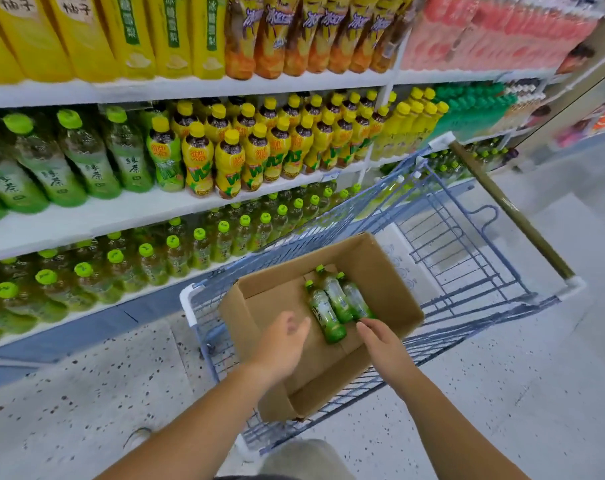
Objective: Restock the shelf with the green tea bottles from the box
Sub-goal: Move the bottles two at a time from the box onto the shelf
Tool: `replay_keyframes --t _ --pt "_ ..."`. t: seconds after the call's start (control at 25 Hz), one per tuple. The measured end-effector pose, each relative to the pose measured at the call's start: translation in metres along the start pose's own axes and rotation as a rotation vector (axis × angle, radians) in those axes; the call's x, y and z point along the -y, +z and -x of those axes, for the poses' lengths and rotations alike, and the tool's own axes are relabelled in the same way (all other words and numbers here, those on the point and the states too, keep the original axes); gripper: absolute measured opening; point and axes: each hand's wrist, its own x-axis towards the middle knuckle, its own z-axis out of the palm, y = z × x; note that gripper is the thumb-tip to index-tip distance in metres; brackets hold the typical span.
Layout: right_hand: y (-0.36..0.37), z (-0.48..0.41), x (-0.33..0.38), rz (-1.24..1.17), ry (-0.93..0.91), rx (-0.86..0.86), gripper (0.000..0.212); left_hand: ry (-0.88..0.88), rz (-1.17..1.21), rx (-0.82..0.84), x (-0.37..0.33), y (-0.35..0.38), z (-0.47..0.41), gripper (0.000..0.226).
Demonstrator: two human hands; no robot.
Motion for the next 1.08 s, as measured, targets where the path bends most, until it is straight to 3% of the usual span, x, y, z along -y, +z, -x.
replay_keyframes --t 0.32,0.48,0.8,0.88,1.04,1.08 --pt "-0.04 -0.146 -0.065 0.202 0.029 0.207 0.056 -0.287 0.01 -0.049 0.031 0.116 -0.103 0.076" --pt "-0.034 -0.218 -0.09 0.32 0.007 0.268 0.057 -0.39 -0.016 -0.1 0.072 0.144 -0.164 0.065" --pt "-0.001 -0.337 -0.133 0.482 -0.042 0.277 0.057 -0.399 -0.081 -0.244 0.137 0.179 -0.294 0.06" --pt "0.007 -0.36 -0.14 0.485 -0.039 0.267 0.058 -0.39 -0.082 -0.256 0.138 0.187 -0.317 0.047" --pt "0.019 -0.386 -0.15 0.472 -0.088 0.223 0.024 -0.258 0.113 -0.392 0.137 0.201 -0.344 0.024" --pt "0.02 -0.389 -0.153 0.483 -0.106 0.22 0.025 -0.242 0.143 -0.413 0.137 0.204 -0.347 0.023"
